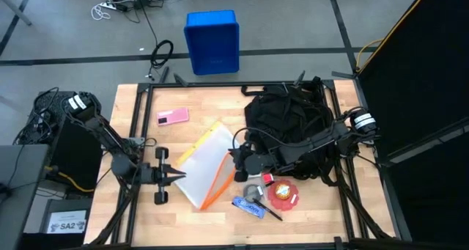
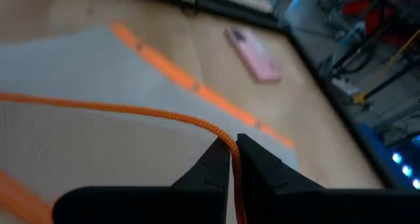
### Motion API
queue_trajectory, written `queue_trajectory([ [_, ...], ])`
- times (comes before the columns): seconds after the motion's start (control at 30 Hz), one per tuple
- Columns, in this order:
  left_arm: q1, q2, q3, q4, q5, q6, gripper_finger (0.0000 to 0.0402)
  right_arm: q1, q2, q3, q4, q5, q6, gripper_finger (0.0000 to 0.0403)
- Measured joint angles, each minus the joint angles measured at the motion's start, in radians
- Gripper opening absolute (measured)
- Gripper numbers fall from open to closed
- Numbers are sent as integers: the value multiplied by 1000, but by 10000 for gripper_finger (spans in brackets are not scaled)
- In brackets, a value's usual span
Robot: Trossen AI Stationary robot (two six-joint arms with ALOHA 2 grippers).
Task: Unpack backpack
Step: Prepare the zip bag to put the objects
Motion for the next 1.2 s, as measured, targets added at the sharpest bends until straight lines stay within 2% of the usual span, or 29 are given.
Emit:
queue_trajectory([
  [0.1, 0, 0, 90, -150, -28, 20, 1, 0, 0, 67, -37, 18, -41, 0],
  [0.2, 0, 0, 204, -384, -93, 18, 4, -2, 0, 143, -75, 27, -78, 0],
  [0.37, 0, 1, 404, -885, -136, -211, 34, -15, 0, 273, -183, 34, -98, 0],
  [0.53, -7, 37, 551, -1210, -105, -427, 89, -39, 0, 378, -255, 59, -111, 0],
  [0.83, -5, 261, 571, -1228, -80, -527, 192, -57, 0, 494, -306, 54, -159, 0],
  [1.1, -3, 442, 571, -1116, -302, -519, 213, -56, 0, 523, -326, 49, -162, 0],
  [1.2, 1, 481, 571, -1106, -349, -520, 214, -59, 0, 523, -326, 49, -162, 0],
])
